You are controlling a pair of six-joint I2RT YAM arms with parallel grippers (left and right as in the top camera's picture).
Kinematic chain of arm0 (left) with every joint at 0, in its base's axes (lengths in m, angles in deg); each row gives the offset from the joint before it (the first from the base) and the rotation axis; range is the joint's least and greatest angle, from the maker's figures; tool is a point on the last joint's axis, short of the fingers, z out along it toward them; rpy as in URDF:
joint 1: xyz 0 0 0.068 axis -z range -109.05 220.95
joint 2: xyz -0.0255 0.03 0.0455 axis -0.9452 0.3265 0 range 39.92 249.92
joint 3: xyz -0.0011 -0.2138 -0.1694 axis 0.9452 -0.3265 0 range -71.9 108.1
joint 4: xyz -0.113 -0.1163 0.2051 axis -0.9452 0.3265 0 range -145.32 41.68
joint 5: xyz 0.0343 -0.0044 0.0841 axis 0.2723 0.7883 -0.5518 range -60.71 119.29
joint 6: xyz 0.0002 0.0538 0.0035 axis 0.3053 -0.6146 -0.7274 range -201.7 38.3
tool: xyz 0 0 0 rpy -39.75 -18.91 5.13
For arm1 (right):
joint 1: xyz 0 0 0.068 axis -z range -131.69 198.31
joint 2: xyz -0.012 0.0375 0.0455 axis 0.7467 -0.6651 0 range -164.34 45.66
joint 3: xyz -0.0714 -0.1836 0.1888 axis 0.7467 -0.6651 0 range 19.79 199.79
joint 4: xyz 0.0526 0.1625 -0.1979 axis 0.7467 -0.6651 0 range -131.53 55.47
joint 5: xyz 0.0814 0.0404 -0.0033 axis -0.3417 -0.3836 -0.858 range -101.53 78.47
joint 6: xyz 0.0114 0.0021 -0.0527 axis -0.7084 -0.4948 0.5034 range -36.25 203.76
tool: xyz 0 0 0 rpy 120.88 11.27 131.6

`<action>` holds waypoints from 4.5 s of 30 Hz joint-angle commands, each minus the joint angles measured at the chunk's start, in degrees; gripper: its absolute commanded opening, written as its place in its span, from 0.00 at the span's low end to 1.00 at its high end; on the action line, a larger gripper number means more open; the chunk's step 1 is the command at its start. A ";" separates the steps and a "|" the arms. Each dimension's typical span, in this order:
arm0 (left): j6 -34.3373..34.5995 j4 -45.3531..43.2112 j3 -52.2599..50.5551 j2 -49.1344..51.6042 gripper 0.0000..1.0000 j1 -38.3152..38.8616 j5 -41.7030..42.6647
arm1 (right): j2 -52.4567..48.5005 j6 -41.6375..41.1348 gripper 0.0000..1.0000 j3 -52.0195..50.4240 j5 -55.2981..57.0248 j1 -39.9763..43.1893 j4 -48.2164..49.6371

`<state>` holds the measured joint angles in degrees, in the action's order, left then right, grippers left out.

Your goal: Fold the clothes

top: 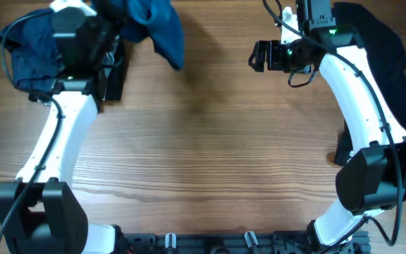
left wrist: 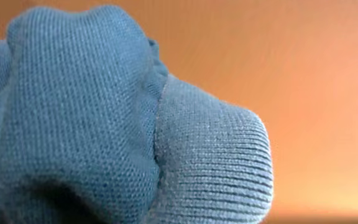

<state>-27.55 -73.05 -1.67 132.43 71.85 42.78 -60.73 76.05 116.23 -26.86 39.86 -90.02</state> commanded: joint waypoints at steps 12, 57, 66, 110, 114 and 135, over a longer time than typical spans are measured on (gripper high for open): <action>30.88 -10.34 1.31 0.79 0.04 -20.41 -14.10 | -0.11 0.24 0.99 -5.92 -2.95 -0.04 2.97; -47.01 60.22 2.12 -25.20 0.99 -17.86 5.35 | 14.60 14.25 0.98 3.32 -0.13 -0.04 11.58; -49.44 71.25 2.10 -42.27 1.00 -14.14 3.19 | 21.90 15.23 1.00 3.30 11.93 -0.04 12.41; -41.27 11.69 -65.24 -88.13 1.00 -9.03 -5.68 | 21.46 15.21 1.00 3.30 11.93 -0.04 10.84; -41.29 15.37 -66.20 -89.61 1.00 -8.04 -11.78 | 21.46 15.21 1.00 3.30 11.93 -0.04 10.84; -41.29 22.10 -69.90 -92.13 1.00 -8.04 -12.07 | 21.46 15.21 1.00 3.30 11.93 -0.04 10.84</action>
<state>-68.94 -51.24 -71.30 40.72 63.50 31.44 -38.68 90.54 119.31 -15.91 39.86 -79.29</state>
